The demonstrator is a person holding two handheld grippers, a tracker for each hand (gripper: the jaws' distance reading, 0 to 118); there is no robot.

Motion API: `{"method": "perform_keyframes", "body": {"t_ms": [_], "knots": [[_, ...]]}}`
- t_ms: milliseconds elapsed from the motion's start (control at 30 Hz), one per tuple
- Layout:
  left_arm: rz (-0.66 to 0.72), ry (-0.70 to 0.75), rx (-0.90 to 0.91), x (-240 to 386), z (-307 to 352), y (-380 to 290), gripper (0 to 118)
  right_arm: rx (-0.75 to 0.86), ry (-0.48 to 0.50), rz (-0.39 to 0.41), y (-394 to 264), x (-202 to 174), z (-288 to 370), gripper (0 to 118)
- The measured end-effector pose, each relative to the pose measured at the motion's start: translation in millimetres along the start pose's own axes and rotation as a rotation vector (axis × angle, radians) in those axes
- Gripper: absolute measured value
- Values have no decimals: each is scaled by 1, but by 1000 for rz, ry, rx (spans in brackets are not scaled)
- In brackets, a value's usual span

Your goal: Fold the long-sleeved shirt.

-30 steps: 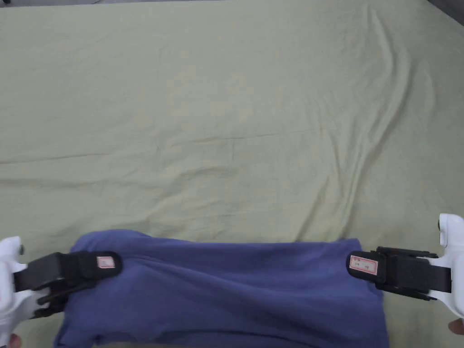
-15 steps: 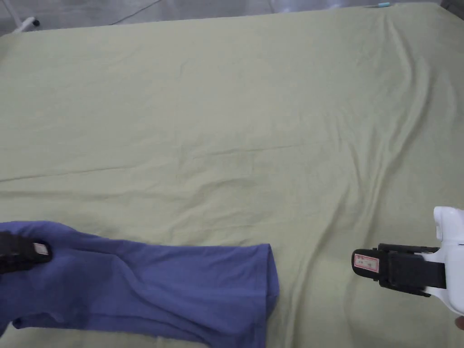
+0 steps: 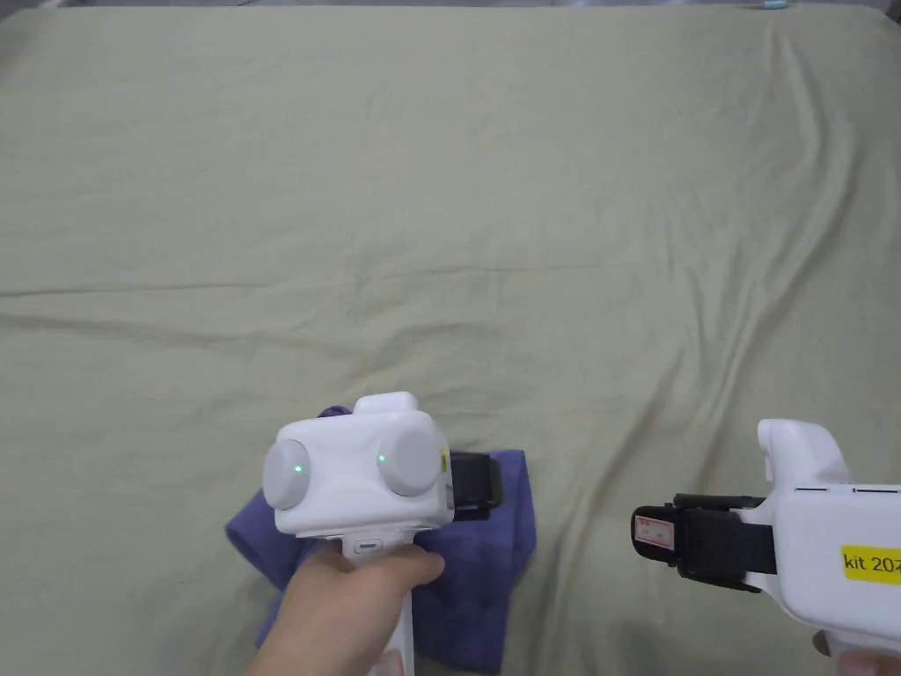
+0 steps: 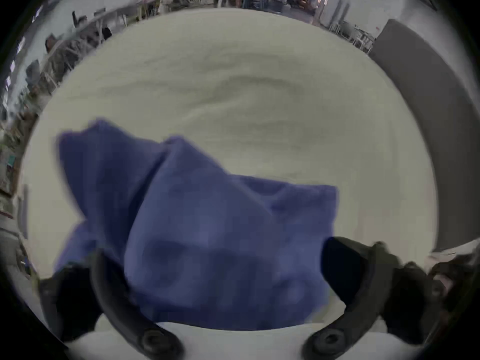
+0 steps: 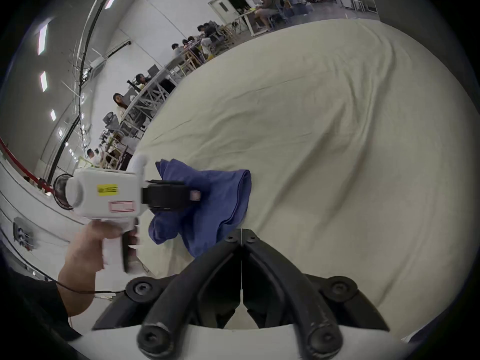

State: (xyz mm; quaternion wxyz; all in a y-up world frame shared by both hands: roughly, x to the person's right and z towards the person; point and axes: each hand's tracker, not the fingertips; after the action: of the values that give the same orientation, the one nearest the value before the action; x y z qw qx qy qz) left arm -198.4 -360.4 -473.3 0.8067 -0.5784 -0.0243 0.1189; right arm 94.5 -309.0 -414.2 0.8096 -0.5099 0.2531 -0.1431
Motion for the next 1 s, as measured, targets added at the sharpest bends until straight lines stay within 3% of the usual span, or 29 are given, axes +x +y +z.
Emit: {"method": "perform_keyframes", "body": {"t_ms": [100, 200, 233, 267, 300, 333, 400, 467, 567, 667, 767, 867, 933, 1000], "knots": [[97, -194, 57, -18, 31, 1, 118, 16, 19, 12, -2, -1, 7, 0], [175, -473, 19, -55, 69, 7, 115, 65, 86, -33, 0, 3, 13, 0], [205, -533, 48, -68, 82, 7, 94, 79, 106, -46, 0, 4, 15, 0], [234, -557, 117, -85, 95, 6, 63, 94, 128, -60, 1, 5, 17, 0], [231, -520, 176, -99, 106, 9, 26, 106, 143, -69, 2, 6, 19, 0], [192, -436, 207, -107, 113, 13, 7, 109, 146, -67, 1, 4, 20, 0], [43, -142, 284, -111, 120, 17, 7, 109, 140, -65, 1, 3, 19, 0], [-32, 56, 253, -111, 106, 15, 7, 105, 129, -66, 1, 0, 15, 0], [-117, 21, 109, -91, 71, 1, 7, 82, 99, -76, -2, -1, 11, 0], [-244, -130, -10, -48, 42, -30, 7, 69, 64, -66, -7, -4, 12, 0], [-367, -55, 4, 0, 19, -46, 7, 58, 53, -74, -13, -2, 15, 0], [-314, -88, 55, 32, 8, -26, 7, 58, 64, -105, -18, 2, 19, 0], [-209, -257, 42, 44, 1, -4, 7, 62, 75, -134, -21, 6, 19, 0], [-123, -299, 2, 57, -10, 8, 7, 63, 70, -153, -23, 8, 18, 0]]}}
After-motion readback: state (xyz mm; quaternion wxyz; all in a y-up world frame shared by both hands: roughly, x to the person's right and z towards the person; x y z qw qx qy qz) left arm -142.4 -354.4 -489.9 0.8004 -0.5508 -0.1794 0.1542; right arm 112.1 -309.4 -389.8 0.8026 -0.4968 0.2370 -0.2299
